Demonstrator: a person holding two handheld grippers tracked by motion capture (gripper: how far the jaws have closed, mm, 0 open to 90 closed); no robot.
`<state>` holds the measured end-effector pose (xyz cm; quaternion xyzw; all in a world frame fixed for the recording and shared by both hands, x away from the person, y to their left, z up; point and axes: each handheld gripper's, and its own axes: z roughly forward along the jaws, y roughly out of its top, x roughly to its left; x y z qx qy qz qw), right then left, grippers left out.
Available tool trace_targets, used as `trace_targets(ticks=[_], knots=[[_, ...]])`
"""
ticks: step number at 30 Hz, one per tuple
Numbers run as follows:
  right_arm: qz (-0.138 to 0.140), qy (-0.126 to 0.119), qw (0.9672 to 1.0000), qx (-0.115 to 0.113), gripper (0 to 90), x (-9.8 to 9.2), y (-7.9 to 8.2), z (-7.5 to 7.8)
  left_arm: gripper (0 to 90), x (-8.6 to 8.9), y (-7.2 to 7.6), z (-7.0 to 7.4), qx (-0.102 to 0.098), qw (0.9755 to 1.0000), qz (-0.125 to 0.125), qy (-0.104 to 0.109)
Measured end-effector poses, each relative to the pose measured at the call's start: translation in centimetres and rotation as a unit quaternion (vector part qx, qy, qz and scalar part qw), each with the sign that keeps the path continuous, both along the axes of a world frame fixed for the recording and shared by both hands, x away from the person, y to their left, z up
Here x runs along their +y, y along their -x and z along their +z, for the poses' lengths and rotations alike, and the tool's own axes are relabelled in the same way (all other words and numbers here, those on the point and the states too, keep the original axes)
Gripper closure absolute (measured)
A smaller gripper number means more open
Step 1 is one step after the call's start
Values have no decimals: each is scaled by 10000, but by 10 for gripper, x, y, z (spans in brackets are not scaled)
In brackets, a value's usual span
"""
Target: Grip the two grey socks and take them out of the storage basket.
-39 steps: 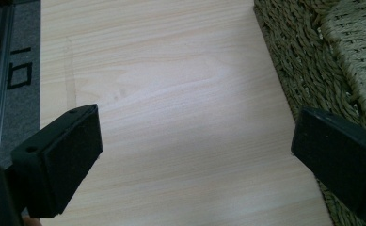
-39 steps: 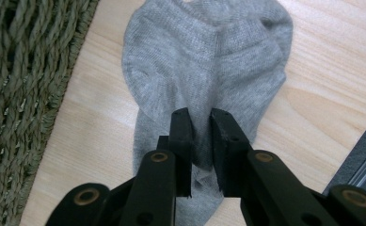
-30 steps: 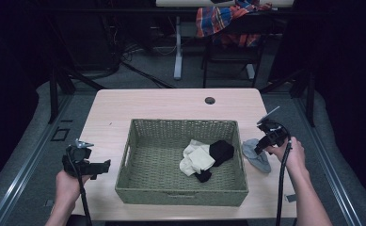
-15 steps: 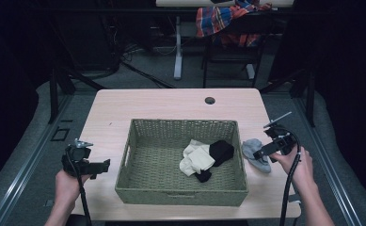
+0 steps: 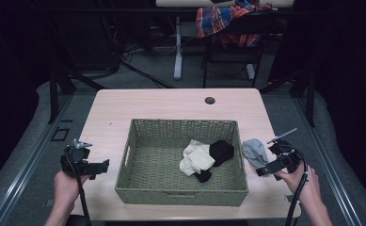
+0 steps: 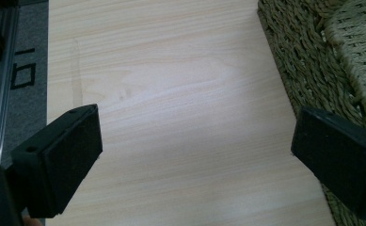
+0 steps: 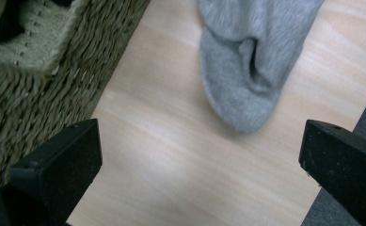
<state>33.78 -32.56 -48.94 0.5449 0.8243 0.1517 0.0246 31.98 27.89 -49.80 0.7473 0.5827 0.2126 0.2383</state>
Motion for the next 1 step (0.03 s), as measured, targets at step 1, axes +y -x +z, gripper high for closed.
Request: trace_targets(ticks=[1], knots=[[12,66,10000,3,0,-1,-2,0,26,-1,-1,0,-2,10000,-12,-3]])
